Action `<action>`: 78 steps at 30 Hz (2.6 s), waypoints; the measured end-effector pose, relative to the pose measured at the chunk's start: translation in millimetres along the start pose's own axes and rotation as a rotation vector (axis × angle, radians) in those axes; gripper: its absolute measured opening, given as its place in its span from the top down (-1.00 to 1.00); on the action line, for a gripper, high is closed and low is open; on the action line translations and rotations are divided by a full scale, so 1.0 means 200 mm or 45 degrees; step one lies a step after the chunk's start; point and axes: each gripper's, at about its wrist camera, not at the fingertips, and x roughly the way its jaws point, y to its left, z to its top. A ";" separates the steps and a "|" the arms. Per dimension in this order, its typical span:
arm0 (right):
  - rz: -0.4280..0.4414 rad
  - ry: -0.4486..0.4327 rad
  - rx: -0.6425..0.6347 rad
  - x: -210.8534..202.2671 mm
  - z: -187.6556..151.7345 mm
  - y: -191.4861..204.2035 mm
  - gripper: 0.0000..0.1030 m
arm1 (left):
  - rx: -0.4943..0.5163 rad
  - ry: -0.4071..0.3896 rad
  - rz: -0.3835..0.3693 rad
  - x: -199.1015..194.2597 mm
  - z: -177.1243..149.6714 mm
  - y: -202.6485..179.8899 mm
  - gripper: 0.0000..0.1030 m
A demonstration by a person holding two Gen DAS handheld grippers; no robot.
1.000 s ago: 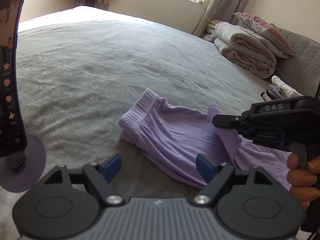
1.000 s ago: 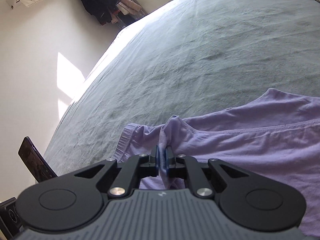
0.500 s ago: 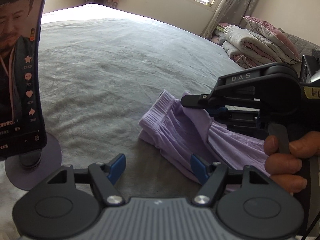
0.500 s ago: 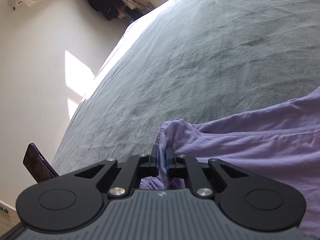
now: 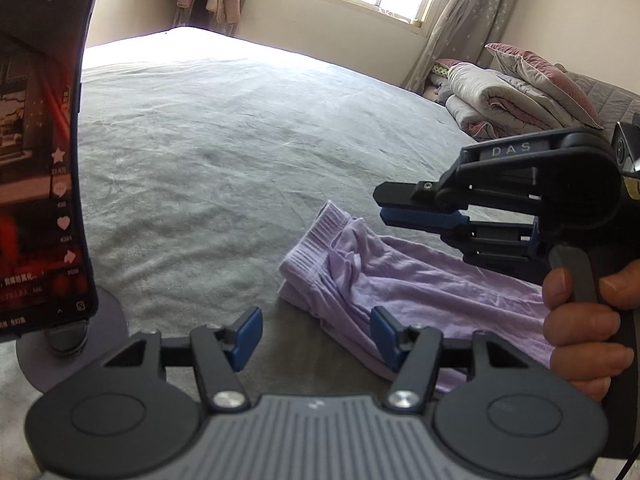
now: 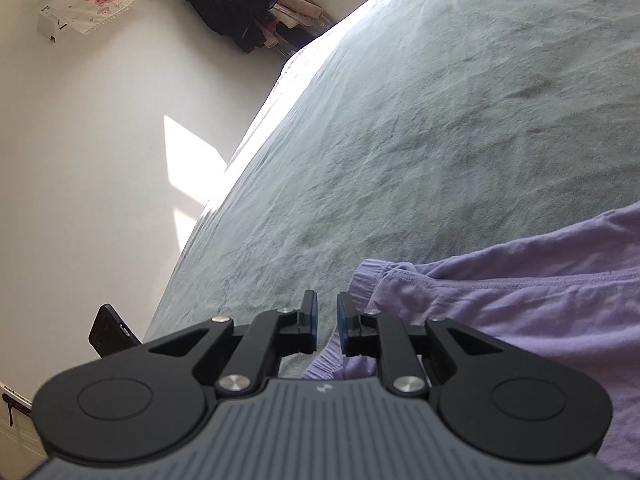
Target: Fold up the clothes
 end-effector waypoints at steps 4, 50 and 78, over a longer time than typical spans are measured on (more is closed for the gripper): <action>-0.077 -0.035 0.007 -0.08 -0.01 -0.12 0.66 | 0.000 -0.045 -0.069 0.04 0.02 -0.05 0.21; -0.394 0.022 -0.789 -0.29 -0.03 -0.37 0.17 | 0.438 0.059 -0.162 0.27 -0.05 -0.37 0.44; -0.252 0.034 -0.963 -0.02 -0.16 -0.12 0.71 | 0.388 0.068 -0.081 0.24 -0.01 -0.16 0.20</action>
